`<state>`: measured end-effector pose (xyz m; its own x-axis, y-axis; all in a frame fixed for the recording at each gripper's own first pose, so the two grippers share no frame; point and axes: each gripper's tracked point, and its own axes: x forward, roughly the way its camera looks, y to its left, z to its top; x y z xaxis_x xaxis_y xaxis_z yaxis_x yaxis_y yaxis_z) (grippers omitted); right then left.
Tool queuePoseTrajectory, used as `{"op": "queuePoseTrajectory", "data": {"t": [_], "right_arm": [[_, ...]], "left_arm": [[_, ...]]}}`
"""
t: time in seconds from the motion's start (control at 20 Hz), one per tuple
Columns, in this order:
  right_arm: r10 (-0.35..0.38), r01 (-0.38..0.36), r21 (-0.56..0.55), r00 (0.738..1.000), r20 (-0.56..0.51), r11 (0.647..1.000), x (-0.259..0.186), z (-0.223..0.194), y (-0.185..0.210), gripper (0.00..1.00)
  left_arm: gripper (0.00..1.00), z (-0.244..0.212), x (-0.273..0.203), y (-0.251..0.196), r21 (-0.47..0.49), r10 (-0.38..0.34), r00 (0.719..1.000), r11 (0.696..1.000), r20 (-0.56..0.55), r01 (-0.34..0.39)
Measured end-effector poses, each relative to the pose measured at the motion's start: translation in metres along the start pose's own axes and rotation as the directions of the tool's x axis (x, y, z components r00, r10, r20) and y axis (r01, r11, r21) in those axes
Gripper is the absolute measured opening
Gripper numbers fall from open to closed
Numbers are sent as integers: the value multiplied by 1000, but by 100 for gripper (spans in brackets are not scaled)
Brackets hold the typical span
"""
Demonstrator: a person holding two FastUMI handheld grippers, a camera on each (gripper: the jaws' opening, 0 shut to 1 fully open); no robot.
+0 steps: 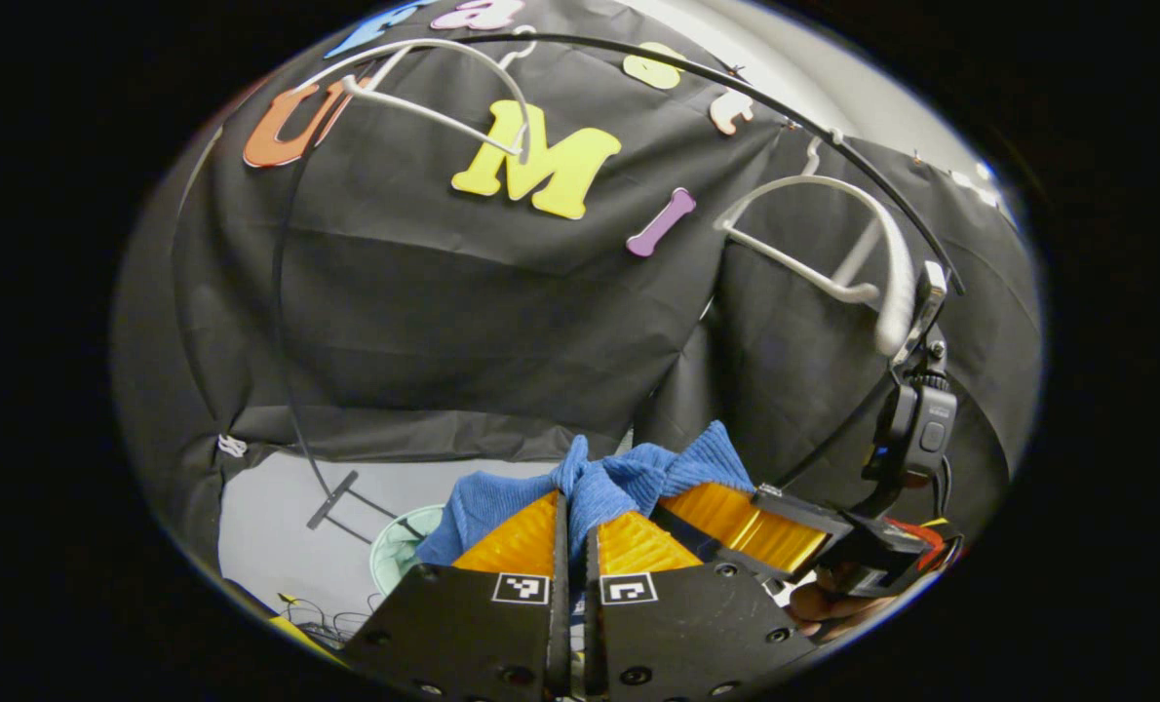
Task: Grasp the clothes on the hanger with both hands and then place them into the laundry hamper below.
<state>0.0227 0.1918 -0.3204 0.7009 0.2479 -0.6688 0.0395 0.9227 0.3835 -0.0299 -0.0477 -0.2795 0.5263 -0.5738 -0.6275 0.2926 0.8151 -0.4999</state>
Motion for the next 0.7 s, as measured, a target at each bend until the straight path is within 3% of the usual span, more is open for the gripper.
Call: {"op": "queuePoseTrajectory", "data": {"t": [0.05,0.2,0.25,0.35,0.45,0.5,0.7], "right_arm": [[-8,8,3,1000,-6,1000,5,-3,-2,9],[-24,24,-2,999,-35,1000,20,-13,-8,9],[-34,34,-5,999,-38,999,22,-14,-11,9],[-46,45,-15,998,-53,999,32,-20,-18,9],[-55,53,-20,996,-75,998,41,-31,-24,9],[-64,63,-20,994,-90,998,46,-38,-29,8],[-135,129,-47,979,-151,991,62,-66,-52,8]], "left_arm": [[5,-2,4,5,6,10,1000,1000,-2,-10],[5,-7,18,17,19,36,999,999,-18,-36],[10,-10,23,19,21,44,999,999,-25,-44],[5,-20,32,23,24,58,998,998,-38,-57],[10,-28,41,31,10,74,995,997,-59,-74],[5,-33,47,38,5,83,994,997,-66,-83],[5,-58,53,57,-45,143,982,988,-124,-149]]}}
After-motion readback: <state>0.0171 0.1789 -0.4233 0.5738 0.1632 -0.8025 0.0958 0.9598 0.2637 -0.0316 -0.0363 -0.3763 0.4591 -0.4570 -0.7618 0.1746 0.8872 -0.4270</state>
